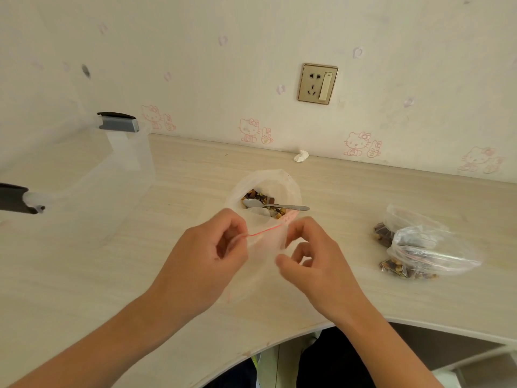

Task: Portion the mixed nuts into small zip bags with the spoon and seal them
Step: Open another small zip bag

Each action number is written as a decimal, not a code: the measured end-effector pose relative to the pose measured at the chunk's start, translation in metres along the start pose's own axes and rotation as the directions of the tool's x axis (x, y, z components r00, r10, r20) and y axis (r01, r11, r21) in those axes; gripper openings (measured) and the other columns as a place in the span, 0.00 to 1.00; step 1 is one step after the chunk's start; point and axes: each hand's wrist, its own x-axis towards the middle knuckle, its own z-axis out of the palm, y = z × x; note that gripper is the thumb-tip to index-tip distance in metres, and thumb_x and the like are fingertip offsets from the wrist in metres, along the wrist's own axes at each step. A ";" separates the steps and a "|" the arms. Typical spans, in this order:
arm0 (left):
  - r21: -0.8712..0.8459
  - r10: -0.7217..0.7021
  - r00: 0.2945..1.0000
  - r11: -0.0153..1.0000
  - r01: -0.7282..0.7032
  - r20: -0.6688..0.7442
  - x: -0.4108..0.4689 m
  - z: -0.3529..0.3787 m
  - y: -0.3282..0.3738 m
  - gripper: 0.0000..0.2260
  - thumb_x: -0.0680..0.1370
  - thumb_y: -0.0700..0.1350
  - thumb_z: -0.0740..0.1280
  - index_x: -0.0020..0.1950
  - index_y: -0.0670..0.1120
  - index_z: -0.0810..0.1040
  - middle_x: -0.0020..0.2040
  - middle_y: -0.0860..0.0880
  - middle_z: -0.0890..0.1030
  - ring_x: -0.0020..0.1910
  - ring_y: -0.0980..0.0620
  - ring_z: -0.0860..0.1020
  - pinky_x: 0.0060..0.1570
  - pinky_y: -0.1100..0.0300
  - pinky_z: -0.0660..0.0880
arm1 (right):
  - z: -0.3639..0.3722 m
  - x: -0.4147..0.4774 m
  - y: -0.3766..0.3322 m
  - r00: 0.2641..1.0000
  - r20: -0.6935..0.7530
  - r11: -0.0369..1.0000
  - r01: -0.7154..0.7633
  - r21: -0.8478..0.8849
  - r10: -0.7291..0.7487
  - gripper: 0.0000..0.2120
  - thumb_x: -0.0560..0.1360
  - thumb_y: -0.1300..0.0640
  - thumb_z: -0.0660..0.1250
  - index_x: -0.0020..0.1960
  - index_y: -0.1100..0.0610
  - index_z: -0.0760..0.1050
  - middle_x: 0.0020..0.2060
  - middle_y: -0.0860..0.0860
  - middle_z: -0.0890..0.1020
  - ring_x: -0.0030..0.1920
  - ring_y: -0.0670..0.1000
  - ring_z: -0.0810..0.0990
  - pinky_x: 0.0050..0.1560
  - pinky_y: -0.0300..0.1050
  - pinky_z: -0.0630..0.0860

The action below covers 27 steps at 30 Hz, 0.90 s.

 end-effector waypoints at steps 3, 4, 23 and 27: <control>0.162 0.064 0.991 0.983 -0.083 0.118 -0.004 0.006 0.003 0.08 0.78 0.46 0.69 0.49 0.59 0.73 0.39 0.52 0.77 0.39 0.49 0.77 0.39 0.51 0.75 | 0.009 0.006 -0.003 0.997 0.015 0.992 0.083 -0.091 -0.082 0.09 0.73 0.51 0.73 0.49 0.45 0.74 0.38 0.43 0.79 0.30 0.45 0.72 0.31 0.39 0.68; 0.227 0.062 0.988 0.970 -0.092 0.138 -0.004 0.006 0.001 0.12 0.79 0.44 0.69 0.50 0.60 0.71 0.41 0.53 0.76 0.40 0.50 0.76 0.38 0.52 0.74 | 0.011 0.010 -0.004 0.995 -0.022 0.989 0.095 -0.110 -0.098 0.08 0.74 0.55 0.73 0.42 0.48 0.74 0.32 0.44 0.75 0.29 0.44 0.68 0.31 0.40 0.65; -0.753 -0.476 0.829 0.419 0.507 0.294 0.017 -0.003 -0.006 0.05 0.70 0.42 0.72 0.44 0.44 0.86 0.40 0.46 0.86 0.23 0.57 0.74 0.19 0.67 0.67 | 0.021 -0.002 0.015 0.947 -0.317 0.988 -0.006 0.154 0.055 0.17 0.74 0.61 0.75 0.36 0.51 0.68 0.27 0.46 0.69 0.29 0.47 0.62 0.29 0.39 0.61; -0.649 -0.220 0.745 0.380 0.660 0.629 0.009 -0.006 -0.005 0.04 0.75 0.41 0.72 0.41 0.46 0.85 0.37 0.48 0.81 0.20 0.59 0.70 0.18 0.68 0.64 | 0.017 0.006 0.010 0.915 -0.382 0.944 0.001 0.331 0.133 0.17 0.75 0.65 0.74 0.35 0.53 0.70 0.28 0.48 0.70 0.26 0.47 0.62 0.25 0.39 0.61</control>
